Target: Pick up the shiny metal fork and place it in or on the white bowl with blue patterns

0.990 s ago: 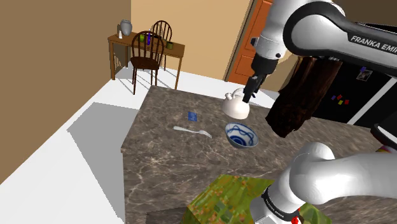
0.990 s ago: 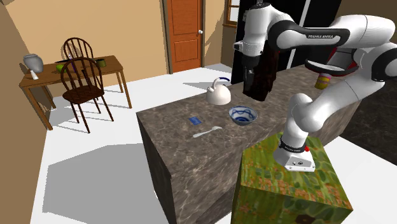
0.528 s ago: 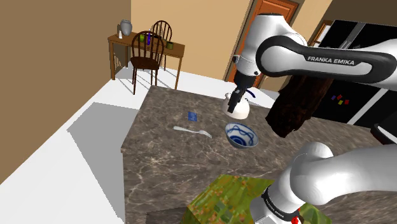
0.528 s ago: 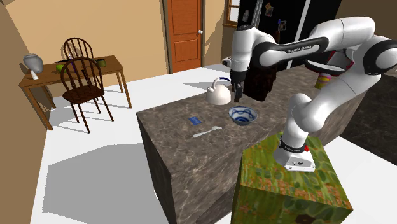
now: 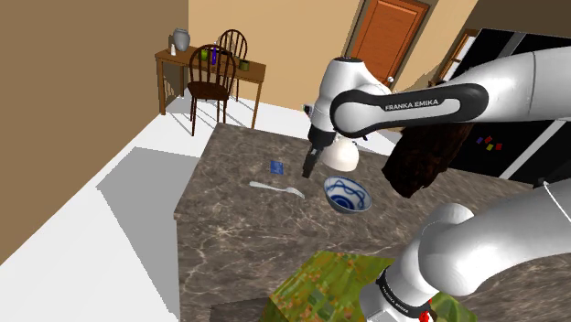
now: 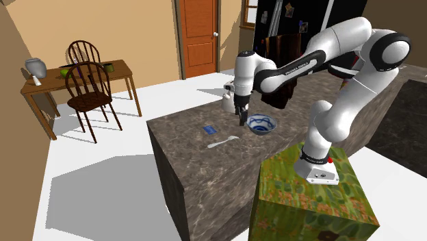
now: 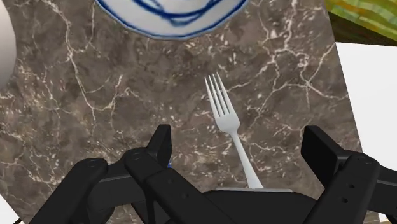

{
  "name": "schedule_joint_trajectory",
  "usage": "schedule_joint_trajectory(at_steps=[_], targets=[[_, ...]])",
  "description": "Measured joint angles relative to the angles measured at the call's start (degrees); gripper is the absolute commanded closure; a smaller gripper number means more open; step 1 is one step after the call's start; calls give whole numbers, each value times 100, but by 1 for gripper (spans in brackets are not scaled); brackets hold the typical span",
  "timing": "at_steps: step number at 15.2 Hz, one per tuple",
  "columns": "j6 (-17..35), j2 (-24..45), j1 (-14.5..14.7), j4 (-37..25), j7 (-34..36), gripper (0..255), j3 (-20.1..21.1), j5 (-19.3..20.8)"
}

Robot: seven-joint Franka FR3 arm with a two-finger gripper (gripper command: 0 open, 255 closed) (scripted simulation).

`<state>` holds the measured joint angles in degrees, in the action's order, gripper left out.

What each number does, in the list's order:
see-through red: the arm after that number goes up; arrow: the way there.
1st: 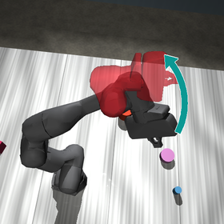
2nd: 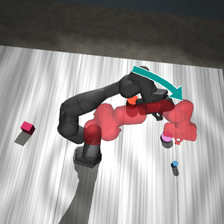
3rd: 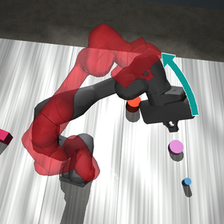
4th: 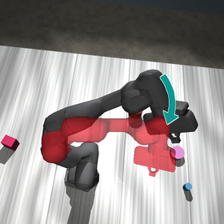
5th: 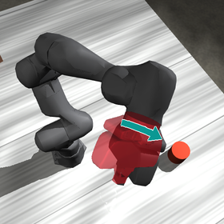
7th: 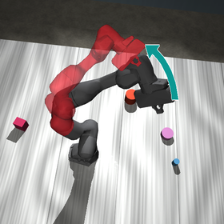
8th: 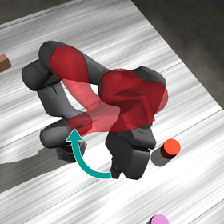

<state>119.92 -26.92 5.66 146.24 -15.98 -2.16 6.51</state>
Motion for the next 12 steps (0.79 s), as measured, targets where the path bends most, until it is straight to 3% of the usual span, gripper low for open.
schedule_joint_trajectory(at_steps=[7, 12], targets=[[1370, 1421, 202, -71, -687, 0, -190, -185], [1855, 1865, 238, -33, -798, 0, -205, -236]])
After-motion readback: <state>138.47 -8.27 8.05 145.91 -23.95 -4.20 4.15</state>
